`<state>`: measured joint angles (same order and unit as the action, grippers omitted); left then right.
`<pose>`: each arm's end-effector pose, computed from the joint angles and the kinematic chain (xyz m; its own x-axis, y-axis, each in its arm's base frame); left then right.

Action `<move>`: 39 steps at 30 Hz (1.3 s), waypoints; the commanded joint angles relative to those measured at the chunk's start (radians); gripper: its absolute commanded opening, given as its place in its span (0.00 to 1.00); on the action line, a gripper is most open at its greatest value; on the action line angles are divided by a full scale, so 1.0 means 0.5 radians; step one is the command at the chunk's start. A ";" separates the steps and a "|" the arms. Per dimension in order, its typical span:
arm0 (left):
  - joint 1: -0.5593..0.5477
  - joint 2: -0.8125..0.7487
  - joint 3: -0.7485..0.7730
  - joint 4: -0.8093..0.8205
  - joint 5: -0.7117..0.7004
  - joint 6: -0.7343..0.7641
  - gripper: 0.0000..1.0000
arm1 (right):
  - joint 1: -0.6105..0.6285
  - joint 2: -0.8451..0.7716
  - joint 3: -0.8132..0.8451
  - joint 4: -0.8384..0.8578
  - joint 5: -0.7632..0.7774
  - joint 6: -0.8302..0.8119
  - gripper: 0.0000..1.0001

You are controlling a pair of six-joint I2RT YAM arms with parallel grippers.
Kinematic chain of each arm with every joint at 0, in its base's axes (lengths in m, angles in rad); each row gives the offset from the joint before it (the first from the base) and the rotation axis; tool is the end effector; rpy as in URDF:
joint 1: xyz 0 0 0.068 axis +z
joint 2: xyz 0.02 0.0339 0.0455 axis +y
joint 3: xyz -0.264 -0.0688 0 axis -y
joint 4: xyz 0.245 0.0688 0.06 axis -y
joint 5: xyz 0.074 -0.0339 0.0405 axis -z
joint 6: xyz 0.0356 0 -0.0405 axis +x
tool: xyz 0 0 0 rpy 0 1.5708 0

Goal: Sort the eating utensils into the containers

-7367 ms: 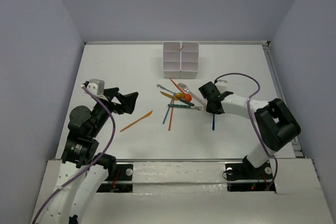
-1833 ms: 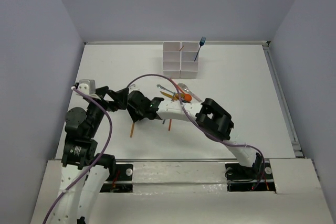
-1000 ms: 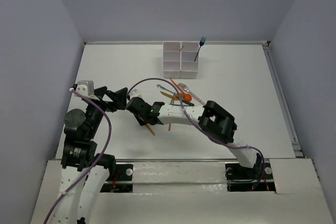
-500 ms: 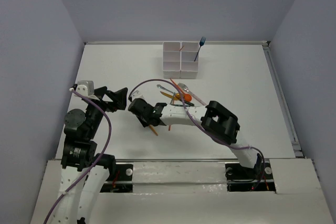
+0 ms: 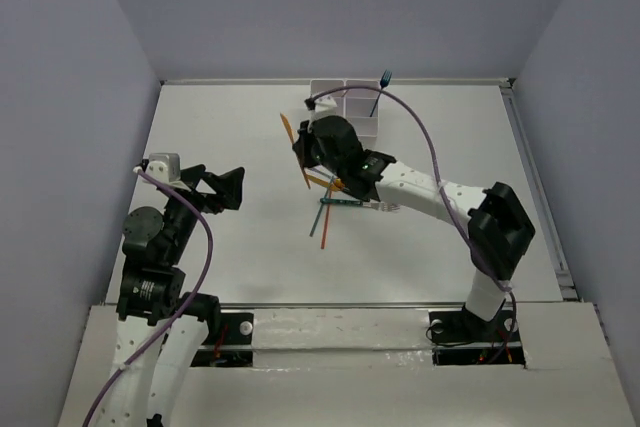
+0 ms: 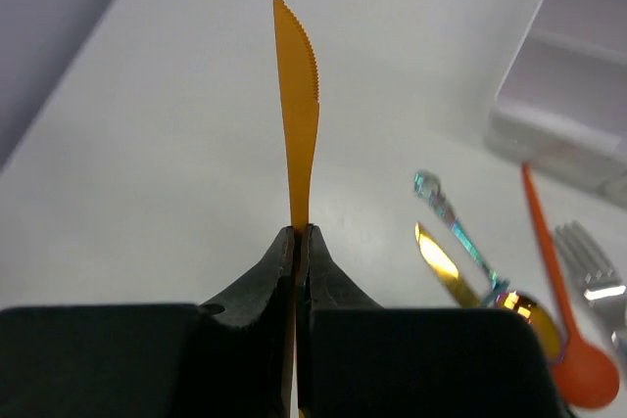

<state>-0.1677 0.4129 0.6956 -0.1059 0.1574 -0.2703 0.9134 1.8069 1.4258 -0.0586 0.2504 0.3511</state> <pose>0.1018 -0.0229 0.3646 0.0825 -0.2814 -0.9560 0.3518 0.9058 -0.2363 0.2695 0.3347 0.2886 -0.4609 -0.0517 -0.8860 -0.5020 0.8384 0.2122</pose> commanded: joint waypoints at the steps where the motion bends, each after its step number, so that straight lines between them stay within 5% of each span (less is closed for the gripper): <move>1: 0.013 0.024 0.026 0.064 0.060 0.010 0.99 | -0.225 -0.018 -0.008 0.779 0.033 -0.110 0.00; 10: 0.013 0.042 0.026 0.064 0.072 0.019 0.99 | -0.535 0.423 0.381 1.537 0.039 -0.576 0.00; 24: -0.005 0.064 0.026 0.074 0.075 0.019 0.99 | -0.673 1.077 0.983 1.697 -0.001 -0.868 0.00; 39: -0.005 0.085 0.020 0.089 0.087 0.019 0.99 | -0.673 1.169 0.664 2.105 0.119 -0.831 0.00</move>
<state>-0.1680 0.4446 0.6956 -0.1055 0.1837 -0.2703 0.5755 2.3836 1.7771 0.8417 0.2619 -0.0711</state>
